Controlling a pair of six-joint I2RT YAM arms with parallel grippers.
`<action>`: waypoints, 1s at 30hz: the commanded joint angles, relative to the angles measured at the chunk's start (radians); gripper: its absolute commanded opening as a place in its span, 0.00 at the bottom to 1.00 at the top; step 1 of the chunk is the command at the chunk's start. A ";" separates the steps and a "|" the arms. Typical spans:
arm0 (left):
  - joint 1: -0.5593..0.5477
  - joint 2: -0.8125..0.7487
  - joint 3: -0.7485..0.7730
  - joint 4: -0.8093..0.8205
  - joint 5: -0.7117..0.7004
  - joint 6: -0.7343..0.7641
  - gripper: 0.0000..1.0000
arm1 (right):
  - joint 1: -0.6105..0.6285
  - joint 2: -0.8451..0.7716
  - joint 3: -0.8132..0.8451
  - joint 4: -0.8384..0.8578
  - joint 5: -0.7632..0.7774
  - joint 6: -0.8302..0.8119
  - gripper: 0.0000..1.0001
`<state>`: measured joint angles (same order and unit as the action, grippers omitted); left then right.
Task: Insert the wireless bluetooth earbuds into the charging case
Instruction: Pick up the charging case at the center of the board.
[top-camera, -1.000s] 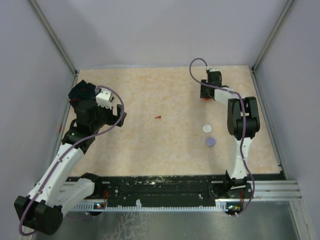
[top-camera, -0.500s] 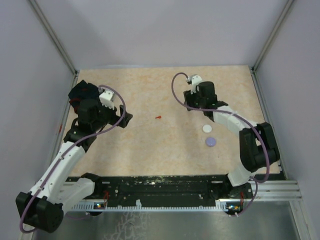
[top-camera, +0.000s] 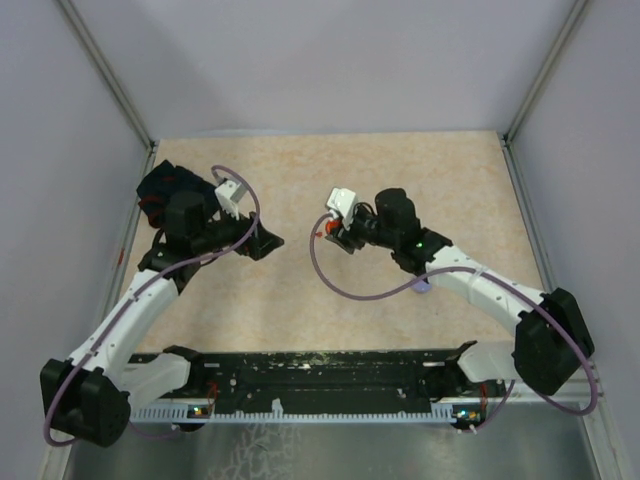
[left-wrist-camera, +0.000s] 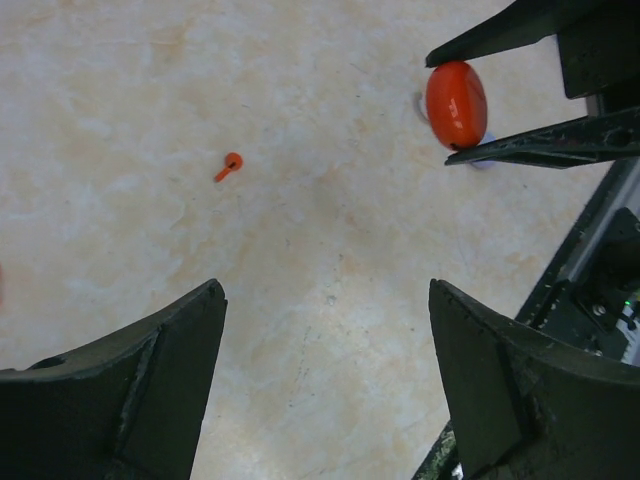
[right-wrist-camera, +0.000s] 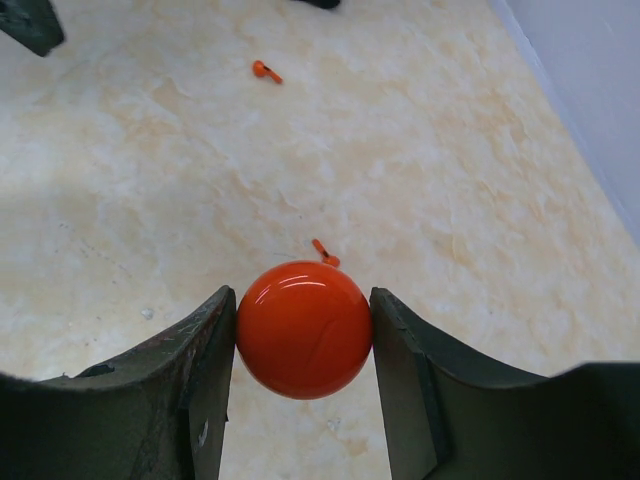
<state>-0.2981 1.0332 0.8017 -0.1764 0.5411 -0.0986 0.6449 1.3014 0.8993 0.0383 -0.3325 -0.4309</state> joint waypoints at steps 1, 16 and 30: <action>0.005 0.012 0.001 0.073 0.189 -0.030 0.86 | 0.055 -0.046 0.000 0.030 -0.101 -0.171 0.42; -0.008 0.100 -0.032 0.235 0.445 -0.235 0.62 | 0.218 -0.021 0.082 -0.089 -0.057 -0.376 0.42; -0.082 0.171 -0.001 0.201 0.444 -0.247 0.50 | 0.270 -0.020 0.103 -0.092 -0.046 -0.406 0.42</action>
<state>-0.3618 1.2030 0.7753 0.0181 0.9688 -0.3435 0.8970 1.2911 0.9447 -0.0761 -0.3679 -0.8192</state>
